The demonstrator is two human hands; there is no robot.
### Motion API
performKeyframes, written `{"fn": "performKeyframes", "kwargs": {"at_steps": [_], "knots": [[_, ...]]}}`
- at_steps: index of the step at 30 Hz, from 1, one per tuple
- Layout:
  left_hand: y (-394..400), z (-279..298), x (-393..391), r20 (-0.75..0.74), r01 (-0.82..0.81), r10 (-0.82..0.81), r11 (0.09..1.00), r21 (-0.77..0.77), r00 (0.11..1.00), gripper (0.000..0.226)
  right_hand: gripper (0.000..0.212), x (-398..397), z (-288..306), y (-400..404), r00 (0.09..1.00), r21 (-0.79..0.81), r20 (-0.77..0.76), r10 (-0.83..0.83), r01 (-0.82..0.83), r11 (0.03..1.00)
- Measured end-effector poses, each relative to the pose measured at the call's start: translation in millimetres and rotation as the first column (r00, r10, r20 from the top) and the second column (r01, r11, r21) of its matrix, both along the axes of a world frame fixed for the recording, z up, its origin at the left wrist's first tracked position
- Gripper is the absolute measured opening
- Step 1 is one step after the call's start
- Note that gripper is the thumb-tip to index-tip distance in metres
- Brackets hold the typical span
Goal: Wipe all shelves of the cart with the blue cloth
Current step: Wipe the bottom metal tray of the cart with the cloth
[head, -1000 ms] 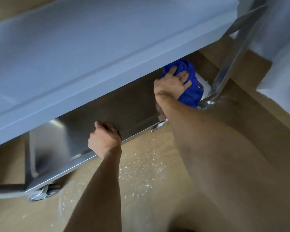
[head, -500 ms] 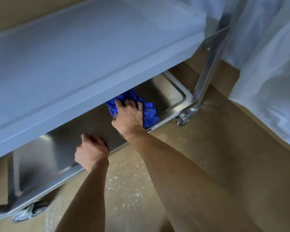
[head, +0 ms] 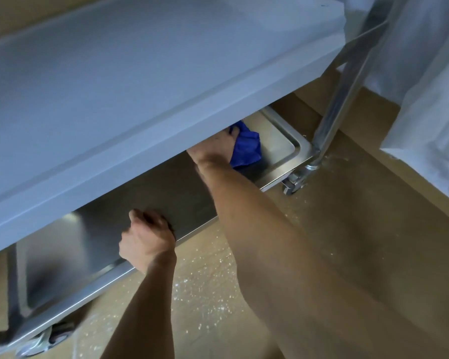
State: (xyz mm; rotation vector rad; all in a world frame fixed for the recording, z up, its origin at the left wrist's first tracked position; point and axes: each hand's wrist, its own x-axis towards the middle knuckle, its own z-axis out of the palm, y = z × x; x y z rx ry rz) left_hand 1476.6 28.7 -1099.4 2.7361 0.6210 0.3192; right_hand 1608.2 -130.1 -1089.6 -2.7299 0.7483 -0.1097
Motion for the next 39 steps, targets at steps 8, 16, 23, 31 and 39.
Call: {"fn": "performKeyframes", "kwargs": {"at_steps": [8, 16, 23, 31, 39], "knots": [[-5.6, 11.0, -8.4, 0.034, 0.027, -0.026, 0.999, -0.036, 0.999, 0.025, 0.059, -85.1, 1.8, -2.1, 0.97, 0.01, 0.175, 0.171, -0.176, 0.984], [-7.4, 13.1, -4.8, -0.024, 0.037, -0.039, 0.998, -0.052, 0.999, 0.025, 0.069, -52.0, 9.7, -123.2, 0.867, 0.038, -0.012, -0.499, 0.499, 0.866], [-2.2, 3.6, 1.1, -0.009, 0.044, -0.044, 0.999, -0.03, 0.999, 0.023, 0.066, 12.1, -6.7, -105.5, 0.938, 0.063, 0.085, -0.336, 0.332, 0.941], [-2.0, 2.2, -1.7, 0.035, 0.025, -0.024, 0.999, -0.029, 0.999, 0.025, 0.039, -11.0, 12.8, -0.2, 0.958, 0.051, 0.164, 0.237, -0.248, 0.967], [-3.2, 1.6, -3.5, 0.076, 0.003, 0.001, 0.999, -0.054, 0.997, 0.023, 0.04, -48.1, -5.3, 62.6, 0.843, 0.003, 0.212, 0.494, -0.506, 0.863]]}}
